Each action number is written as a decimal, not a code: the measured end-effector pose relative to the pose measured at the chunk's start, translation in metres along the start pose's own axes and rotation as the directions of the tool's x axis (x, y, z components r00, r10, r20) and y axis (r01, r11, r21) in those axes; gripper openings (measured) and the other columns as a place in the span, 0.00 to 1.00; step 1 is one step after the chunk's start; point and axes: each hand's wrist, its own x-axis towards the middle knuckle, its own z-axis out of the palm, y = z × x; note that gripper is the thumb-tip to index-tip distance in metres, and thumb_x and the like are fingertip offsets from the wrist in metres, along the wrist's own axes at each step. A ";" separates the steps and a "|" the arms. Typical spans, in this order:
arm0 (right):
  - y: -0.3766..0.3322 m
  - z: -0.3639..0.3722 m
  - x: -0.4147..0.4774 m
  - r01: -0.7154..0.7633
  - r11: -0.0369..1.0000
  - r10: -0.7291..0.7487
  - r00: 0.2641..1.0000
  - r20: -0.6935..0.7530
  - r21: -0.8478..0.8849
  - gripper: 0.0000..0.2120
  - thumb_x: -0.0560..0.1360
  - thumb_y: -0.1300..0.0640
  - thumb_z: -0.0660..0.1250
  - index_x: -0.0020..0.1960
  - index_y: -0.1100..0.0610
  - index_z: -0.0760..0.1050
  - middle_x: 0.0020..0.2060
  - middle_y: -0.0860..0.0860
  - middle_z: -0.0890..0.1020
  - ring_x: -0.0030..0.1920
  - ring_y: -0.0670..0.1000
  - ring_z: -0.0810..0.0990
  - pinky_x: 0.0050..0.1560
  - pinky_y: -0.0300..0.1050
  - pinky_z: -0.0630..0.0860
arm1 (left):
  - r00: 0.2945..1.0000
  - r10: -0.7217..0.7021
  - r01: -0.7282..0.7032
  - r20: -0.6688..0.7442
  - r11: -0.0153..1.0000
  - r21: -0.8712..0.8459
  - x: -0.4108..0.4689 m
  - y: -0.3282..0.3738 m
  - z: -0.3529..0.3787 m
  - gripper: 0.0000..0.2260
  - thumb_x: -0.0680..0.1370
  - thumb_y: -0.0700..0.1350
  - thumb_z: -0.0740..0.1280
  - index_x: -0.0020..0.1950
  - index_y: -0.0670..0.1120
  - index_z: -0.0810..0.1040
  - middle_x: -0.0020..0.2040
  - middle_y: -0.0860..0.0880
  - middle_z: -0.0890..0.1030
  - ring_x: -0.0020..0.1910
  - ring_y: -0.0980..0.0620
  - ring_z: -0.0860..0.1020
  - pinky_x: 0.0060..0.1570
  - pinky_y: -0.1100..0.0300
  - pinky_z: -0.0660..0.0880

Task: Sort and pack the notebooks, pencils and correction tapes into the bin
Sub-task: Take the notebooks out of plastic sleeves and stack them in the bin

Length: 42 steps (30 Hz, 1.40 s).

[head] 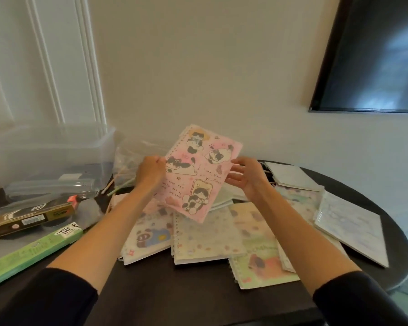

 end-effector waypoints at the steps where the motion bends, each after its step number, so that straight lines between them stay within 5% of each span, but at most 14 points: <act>1: -0.005 -0.014 0.000 0.010 1.000 -0.010 1.000 -0.025 -0.016 0.06 0.75 0.65 0.58 0.46 0.62 0.73 0.37 0.58 0.81 0.35 0.55 0.82 0.35 0.45 0.80 | 0.999 0.041 -0.041 0.015 0.998 0.048 0.002 0.007 0.006 0.17 0.81 0.41 0.52 0.31 0.46 0.62 0.30 0.48 0.65 0.32 0.49 0.65 0.30 0.59 0.60; 6: -0.022 -0.065 0.001 0.027 0.984 -0.030 0.999 -0.018 -0.179 0.06 0.74 0.63 0.63 0.49 0.65 0.74 0.41 0.59 0.82 0.33 0.55 0.83 0.30 0.43 0.79 | 0.974 0.227 -0.226 0.021 0.942 0.249 0.008 0.041 0.028 0.17 0.79 0.35 0.49 0.32 0.47 0.59 0.30 0.50 0.64 0.37 0.49 0.66 0.45 0.55 0.61; 9: -0.027 -0.083 -0.002 0.000 0.932 0.045 0.992 0.115 -0.362 0.08 0.73 0.65 0.64 0.52 0.64 0.76 0.49 0.60 0.83 0.42 0.59 0.83 0.42 0.53 0.80 | 0.922 0.356 -0.384 0.152 0.891 0.240 0.012 0.062 0.042 0.18 0.79 0.34 0.50 0.31 0.48 0.59 0.31 0.51 0.64 0.40 0.48 0.67 0.44 0.56 0.59; 11: -0.028 -0.089 -0.005 0.007 0.927 0.075 0.976 0.205 -0.374 0.09 0.74 0.67 0.64 0.54 0.62 0.75 0.50 0.59 0.83 0.48 0.61 0.82 0.51 0.58 0.78 | 0.850 0.467 -0.518 0.245 0.826 0.224 0.013 0.072 0.049 0.18 0.80 0.36 0.52 0.30 0.48 0.59 0.34 0.51 0.63 0.41 0.48 0.66 0.44 0.55 0.60; 14: -0.029 -0.099 -0.006 0.056 0.959 0.017 0.967 0.253 -0.279 0.11 0.74 0.70 0.63 0.52 0.57 0.74 0.47 0.57 0.83 0.45 0.57 0.83 0.44 0.53 0.82 | 0.801 0.532 -0.588 0.275 0.785 0.195 0.010 0.083 0.062 0.16 0.81 0.40 0.55 0.33 0.46 0.69 0.41 0.49 0.65 0.45 0.46 0.67 0.49 0.54 0.63; 16: -0.026 -0.105 -0.007 0.058 0.975 -0.019 0.983 0.185 -0.213 0.12 0.75 0.71 0.61 0.51 0.56 0.73 0.48 0.59 0.82 0.44 0.57 0.83 0.42 0.52 0.82 | 0.808 0.527 -0.581 0.264 0.788 0.205 0.009 0.085 0.068 0.11 0.80 0.42 0.57 0.51 0.42 0.78 0.53 0.43 0.70 0.56 0.44 0.69 0.55 0.53 0.64; 18: -0.020 -0.113 -0.005 0.047 0.986 -0.037 0.998 0.059 -0.159 0.12 0.75 0.72 0.59 0.52 0.58 0.73 0.53 0.61 0.80 0.47 0.59 0.81 0.46 0.55 0.80 | 0.823 0.504 -0.560 0.260 0.795 0.231 0.007 0.084 0.071 0.14 0.80 0.41 0.57 0.63 0.41 0.74 0.62 0.39 0.69 0.62 0.41 0.67 0.60 0.52 0.63; 22: -0.004 -0.131 -0.002 -0.017 0.987 0.049 0.979 -0.198 0.160 0.15 0.77 0.72 0.56 0.61 0.62 0.69 0.58 0.59 0.77 0.53 0.58 0.78 0.40 0.51 0.77 | 0.880 0.420 -0.451 0.222 0.886 0.111 -0.003 0.071 0.069 0.12 0.81 0.40 0.53 0.50 0.38 0.75 0.51 0.37 0.76 0.50 0.40 0.75 0.47 0.55 0.68; 24: 0.003 -0.142 -0.004 -0.042 0.939 0.133 0.959 -0.249 0.341 0.18 0.78 0.71 0.56 0.66 0.63 0.65 0.59 0.60 0.75 0.59 0.59 0.76 0.45 0.54 0.75 | 0.870 0.321 -0.362 0.375 0.931 0.044 -0.013 0.061 0.064 0.13 0.81 0.45 0.55 0.40 0.43 0.72 0.41 0.41 0.77 0.36 0.44 0.76 0.34 0.59 0.71; 27: 0.010 -0.155 -0.011 -0.077 0.909 0.198 0.945 -0.260 0.410 0.19 0.77 0.71 0.56 0.67 0.64 0.64 0.62 0.60 0.74 0.61 0.59 0.75 0.48 0.56 0.76 | 0.703 0.185 -0.464 0.687 0.851 0.245 -0.028 0.044 0.063 0.18 0.74 0.61 0.63 0.39 0.47 0.68 0.37 0.49 0.74 0.32 0.53 0.70 0.30 0.61 0.65; 30: 0.014 -0.161 -0.023 -0.131 0.921 0.223 0.949 -0.222 0.368 0.18 0.77 0.71 0.58 0.66 0.63 0.65 0.59 0.61 0.76 0.57 0.60 0.78 0.39 0.56 0.80 | 0.607 0.102 -0.597 0.788 0.713 0.368 -0.039 0.033 0.069 0.20 0.69 0.64 0.67 0.43 0.49 0.66 0.40 0.51 0.71 0.35 0.54 0.66 0.33 0.60 0.62; 35: 0.011 -0.170 -0.043 -0.287 0.923 0.298 0.955 -0.002 0.255 0.14 0.76 0.67 0.59 0.62 0.65 0.68 0.50 0.62 0.80 0.45 0.60 0.82 0.41 0.59 0.79 | 0.677 0.236 -0.602 0.697 0.723 0.339 -0.047 0.031 0.065 0.03 0.76 0.42 0.60 0.43 0.49 0.68 0.39 0.50 0.72 0.35 0.51 0.68 0.32 0.59 0.61; 38: 0.006 -0.177 -0.055 -0.342 0.934 0.328 0.935 0.137 0.099 0.13 0.74 0.66 0.62 0.58 0.63 0.71 0.46 0.61 0.83 0.41 0.59 0.84 0.36 0.55 0.82 | 0.737 0.363 -0.570 0.569 0.787 0.236 -0.046 0.031 0.060 0.06 0.78 0.39 0.59 0.49 0.44 0.76 0.50 0.46 0.78 0.45 0.44 0.74 0.39 0.58 0.65; 42: 0.003 -0.178 -0.063 -0.353 0.931 0.363 0.921 0.142 -0.092 0.08 0.72 0.68 0.63 0.51 0.59 0.70 0.41 0.60 0.84 0.37 0.58 0.84 0.31 0.51 0.81 | 0.836 0.348 -0.478 0.425 0.842 0.250 -0.048 0.034 0.059 0.07 0.77 0.37 0.61 0.39 0.43 0.70 0.40 0.45 0.74 0.40 0.46 0.71 0.38 0.58 0.64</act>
